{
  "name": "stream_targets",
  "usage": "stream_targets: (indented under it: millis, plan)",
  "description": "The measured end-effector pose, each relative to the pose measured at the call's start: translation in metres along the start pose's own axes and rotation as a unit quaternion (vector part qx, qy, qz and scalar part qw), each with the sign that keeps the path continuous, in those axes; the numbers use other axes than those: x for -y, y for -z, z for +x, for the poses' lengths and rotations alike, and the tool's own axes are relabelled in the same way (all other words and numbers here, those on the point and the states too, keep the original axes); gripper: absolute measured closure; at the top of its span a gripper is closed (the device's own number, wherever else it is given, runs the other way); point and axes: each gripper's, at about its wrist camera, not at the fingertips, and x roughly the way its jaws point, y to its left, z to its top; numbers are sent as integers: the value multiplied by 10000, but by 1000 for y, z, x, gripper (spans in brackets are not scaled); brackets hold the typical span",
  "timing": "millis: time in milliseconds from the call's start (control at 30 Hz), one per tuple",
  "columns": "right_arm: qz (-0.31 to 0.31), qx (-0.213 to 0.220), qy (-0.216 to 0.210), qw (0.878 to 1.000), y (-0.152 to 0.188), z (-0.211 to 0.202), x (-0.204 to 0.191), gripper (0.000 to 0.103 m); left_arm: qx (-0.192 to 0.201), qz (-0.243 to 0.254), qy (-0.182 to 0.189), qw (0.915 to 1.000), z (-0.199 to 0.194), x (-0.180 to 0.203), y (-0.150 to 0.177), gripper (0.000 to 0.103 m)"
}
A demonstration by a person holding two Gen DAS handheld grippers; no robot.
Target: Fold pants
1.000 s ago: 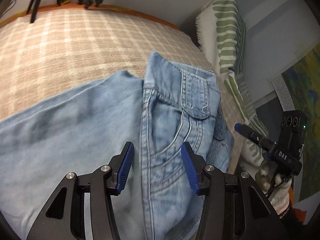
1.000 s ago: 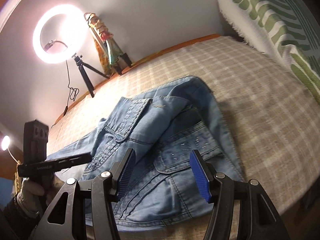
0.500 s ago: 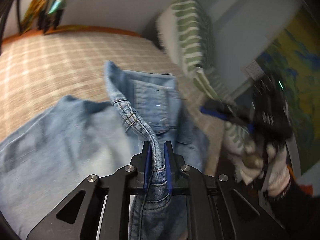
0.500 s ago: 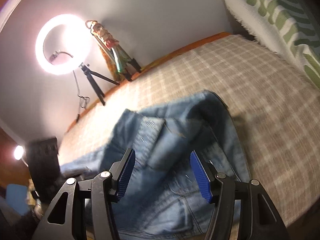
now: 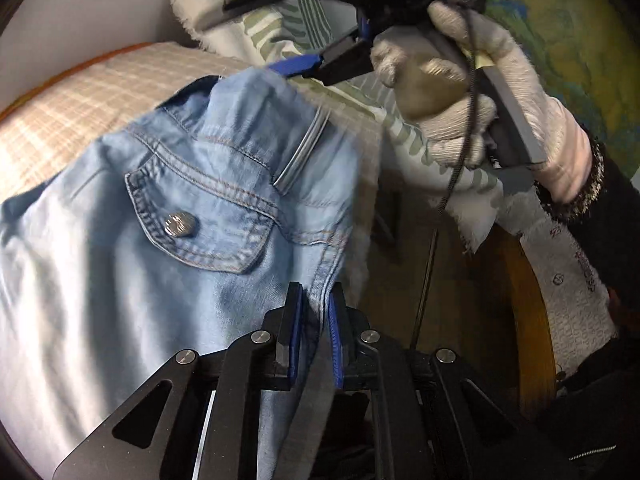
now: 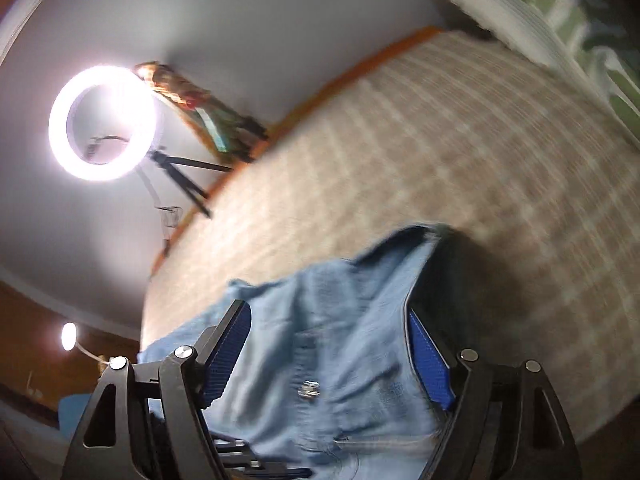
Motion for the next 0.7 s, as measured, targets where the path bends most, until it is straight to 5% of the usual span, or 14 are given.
stream_targets:
  millis: [133,267,333,567,700]
  plan:
    - [89,-253,313,9992,4,15,24,37,237,-368,180,9989,-25,-9,-6,91]
    - [-66,-385,473,9981,10,31,30,86,672,-589,-117,9959,-75,-25,3,91]
    - [-310,-290,557,9975,12,30,21,98,821,-649,-406,9937,-95,-35,12,92]
    - [-1445,448,1077,9826,4,-6,-28,101,745,-950,-1329,9838,-105,-67,47,92]
    - [-1290,-74,1569,9791,-1,15,-5,95,566,-1111,-1447,9816,-90,-75,59,91]
